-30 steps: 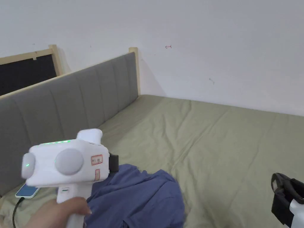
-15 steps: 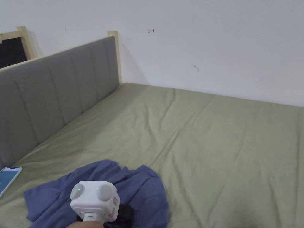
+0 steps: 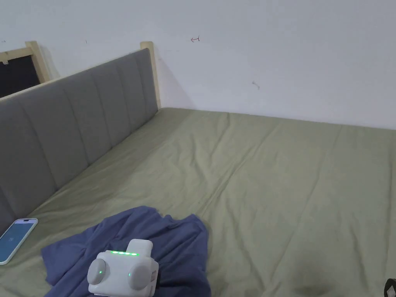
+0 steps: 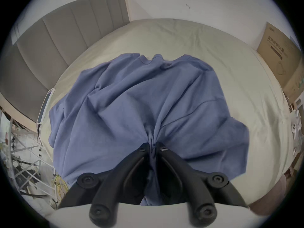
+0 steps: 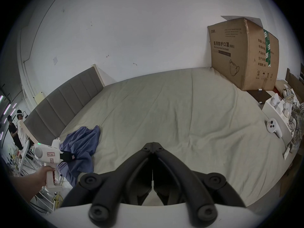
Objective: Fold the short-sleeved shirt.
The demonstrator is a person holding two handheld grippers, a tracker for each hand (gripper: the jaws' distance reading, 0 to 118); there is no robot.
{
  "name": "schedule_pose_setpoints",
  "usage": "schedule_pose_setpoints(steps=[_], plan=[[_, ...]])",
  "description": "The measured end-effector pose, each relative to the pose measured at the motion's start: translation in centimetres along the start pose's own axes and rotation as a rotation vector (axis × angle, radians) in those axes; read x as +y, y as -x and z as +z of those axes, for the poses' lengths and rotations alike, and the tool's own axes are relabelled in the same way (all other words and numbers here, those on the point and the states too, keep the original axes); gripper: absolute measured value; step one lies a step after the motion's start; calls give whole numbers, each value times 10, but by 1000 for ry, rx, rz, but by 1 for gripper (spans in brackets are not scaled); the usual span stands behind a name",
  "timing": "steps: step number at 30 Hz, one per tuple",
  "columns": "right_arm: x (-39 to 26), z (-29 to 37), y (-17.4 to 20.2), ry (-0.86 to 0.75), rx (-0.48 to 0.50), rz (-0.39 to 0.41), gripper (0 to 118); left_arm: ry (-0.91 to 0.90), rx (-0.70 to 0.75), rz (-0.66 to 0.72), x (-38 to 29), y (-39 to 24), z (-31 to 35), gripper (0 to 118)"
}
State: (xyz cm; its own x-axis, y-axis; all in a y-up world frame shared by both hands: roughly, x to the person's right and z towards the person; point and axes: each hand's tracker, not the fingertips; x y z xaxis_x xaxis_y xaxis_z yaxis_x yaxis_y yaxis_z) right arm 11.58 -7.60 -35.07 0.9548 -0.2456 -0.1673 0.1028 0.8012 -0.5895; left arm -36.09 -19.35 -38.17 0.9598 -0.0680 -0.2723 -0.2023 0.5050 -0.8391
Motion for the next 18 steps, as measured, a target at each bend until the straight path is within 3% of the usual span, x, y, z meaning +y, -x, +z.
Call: schedule_pose_setpoints(steps=[3, 11, 18], plan=[[1, 7, -4, -6, -4, 8, 0, -13, -53, 9, -4, 13, 19, 5], [12, 35, -30, -73, -35, -48, 0, -372, -108, 74, 42, 40, 160, 5], [25, 64, -47, -155, -48, -114, 0, -622, -359, -146, 91, -57, 297, 5]])
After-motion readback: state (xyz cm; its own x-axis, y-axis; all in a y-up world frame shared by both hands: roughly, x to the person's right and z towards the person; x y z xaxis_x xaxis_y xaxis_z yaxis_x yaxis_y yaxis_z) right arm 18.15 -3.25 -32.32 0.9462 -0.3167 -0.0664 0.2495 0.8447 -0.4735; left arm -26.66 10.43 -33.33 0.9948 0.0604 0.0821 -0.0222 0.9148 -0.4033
